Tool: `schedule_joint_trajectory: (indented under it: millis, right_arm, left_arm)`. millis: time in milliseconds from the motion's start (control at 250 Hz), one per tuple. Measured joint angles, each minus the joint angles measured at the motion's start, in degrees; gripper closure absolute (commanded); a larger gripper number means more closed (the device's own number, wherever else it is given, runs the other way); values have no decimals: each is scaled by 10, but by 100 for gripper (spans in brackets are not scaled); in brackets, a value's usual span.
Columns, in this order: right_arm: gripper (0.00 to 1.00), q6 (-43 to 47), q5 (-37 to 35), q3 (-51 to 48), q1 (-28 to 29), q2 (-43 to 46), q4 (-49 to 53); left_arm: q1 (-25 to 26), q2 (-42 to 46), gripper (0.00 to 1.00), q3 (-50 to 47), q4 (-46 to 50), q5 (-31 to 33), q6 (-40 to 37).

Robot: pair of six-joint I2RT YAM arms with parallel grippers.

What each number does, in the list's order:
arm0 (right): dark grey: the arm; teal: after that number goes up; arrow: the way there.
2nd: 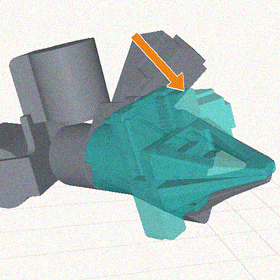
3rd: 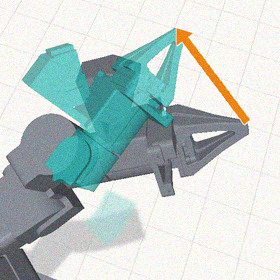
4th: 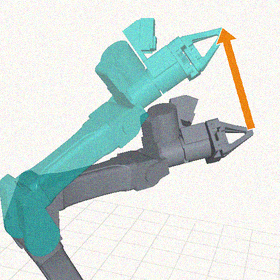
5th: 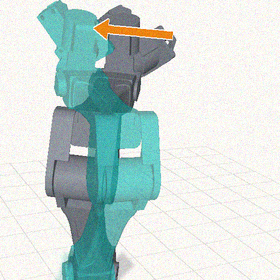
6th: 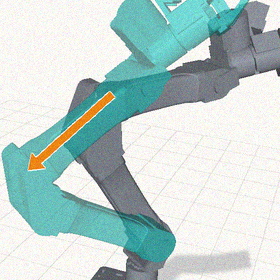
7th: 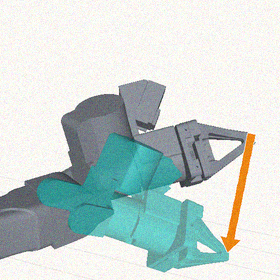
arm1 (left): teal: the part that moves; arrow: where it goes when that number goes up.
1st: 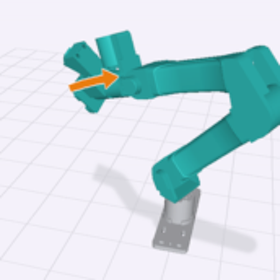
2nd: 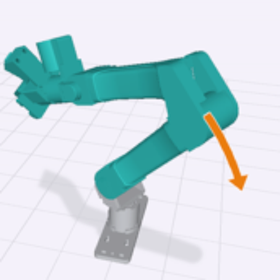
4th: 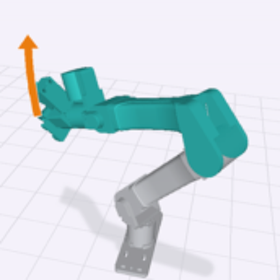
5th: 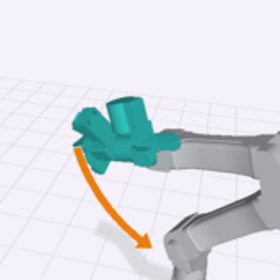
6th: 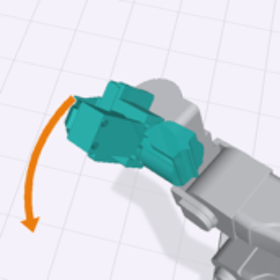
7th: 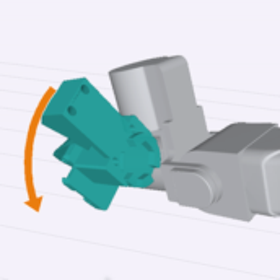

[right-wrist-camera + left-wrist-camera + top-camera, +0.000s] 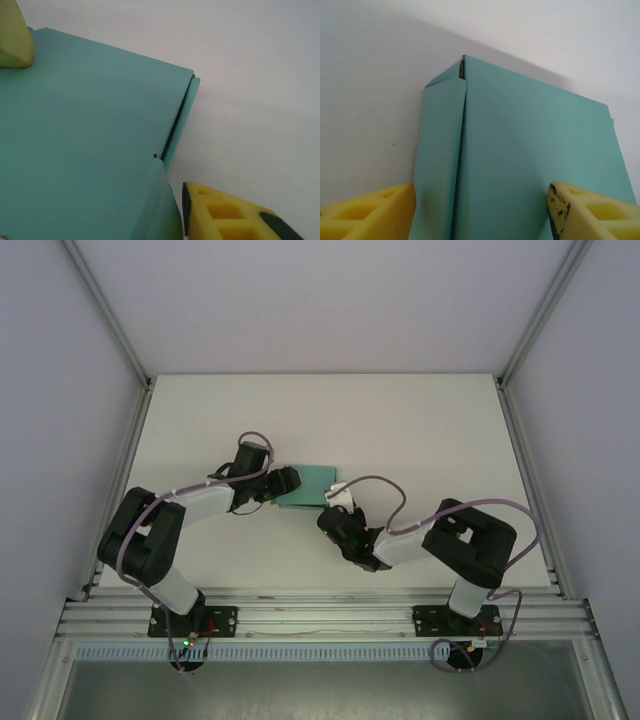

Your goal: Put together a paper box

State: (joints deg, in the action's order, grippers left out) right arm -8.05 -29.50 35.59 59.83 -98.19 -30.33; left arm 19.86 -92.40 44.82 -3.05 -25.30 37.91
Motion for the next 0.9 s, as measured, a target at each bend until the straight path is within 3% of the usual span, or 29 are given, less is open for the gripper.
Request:
schedule_joint_trajectory:
  millis: [100,260,460,608,772,903]
  right_arm:
    - [51,-1,13,-15,0,24,11]
    - [32,-9,43,-49,0,82,43]
    - [16,-23,57,-82,0,163,87]
    - [2,-43,57,-87,0,219,118]
    - [0,-70,63,-85,-26,272,146]
    - [0,-110,105,-67,-93,289,191]
  left_arm:
    - [0,-3,34,0,-7,0,-2]
    - [0,-15,36,0,-15,-2,-3]
    - [0,-19,41,0,-15,-2,-4]
    - [0,-27,54,0,-26,-5,-4]
    - [0,-46,60,0,-65,-24,-3]
    - [-5,-64,62,-6,-111,-54,2]
